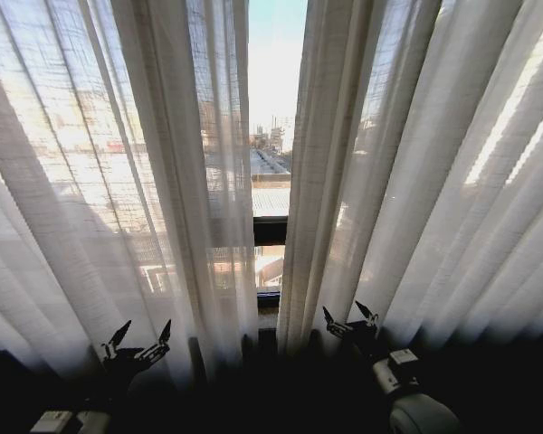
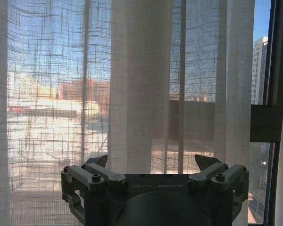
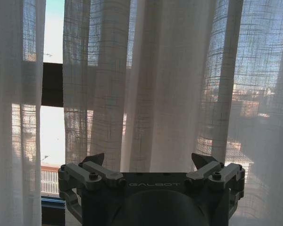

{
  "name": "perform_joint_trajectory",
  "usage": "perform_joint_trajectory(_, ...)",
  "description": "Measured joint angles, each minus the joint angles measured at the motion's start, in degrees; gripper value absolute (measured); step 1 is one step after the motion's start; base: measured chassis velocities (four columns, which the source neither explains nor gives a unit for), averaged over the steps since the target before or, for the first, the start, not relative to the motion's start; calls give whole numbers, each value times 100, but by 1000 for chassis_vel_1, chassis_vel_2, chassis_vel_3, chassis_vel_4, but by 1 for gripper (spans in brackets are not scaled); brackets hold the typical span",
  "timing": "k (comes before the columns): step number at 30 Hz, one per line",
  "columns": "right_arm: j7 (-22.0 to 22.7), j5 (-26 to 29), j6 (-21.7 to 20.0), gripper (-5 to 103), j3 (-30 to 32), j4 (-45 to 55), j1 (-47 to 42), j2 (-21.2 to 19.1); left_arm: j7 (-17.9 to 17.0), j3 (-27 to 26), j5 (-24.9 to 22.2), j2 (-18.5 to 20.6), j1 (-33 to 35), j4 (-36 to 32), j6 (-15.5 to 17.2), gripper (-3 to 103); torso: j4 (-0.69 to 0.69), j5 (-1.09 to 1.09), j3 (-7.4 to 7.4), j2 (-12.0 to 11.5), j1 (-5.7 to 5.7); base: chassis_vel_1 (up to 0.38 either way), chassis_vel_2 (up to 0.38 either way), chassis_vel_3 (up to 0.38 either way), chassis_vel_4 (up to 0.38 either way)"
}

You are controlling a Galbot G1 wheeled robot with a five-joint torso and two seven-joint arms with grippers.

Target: Open the curtains by pulling them apart, changing their state from closed to fully open.

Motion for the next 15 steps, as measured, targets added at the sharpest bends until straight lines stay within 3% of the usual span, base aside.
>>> perform_joint_trajectory(15,-117,87,40,100,-27,-203,-5,29,-1,15,69,-27,31,6,6,100,-1,0,0,0,0,-31,17,28,-16)
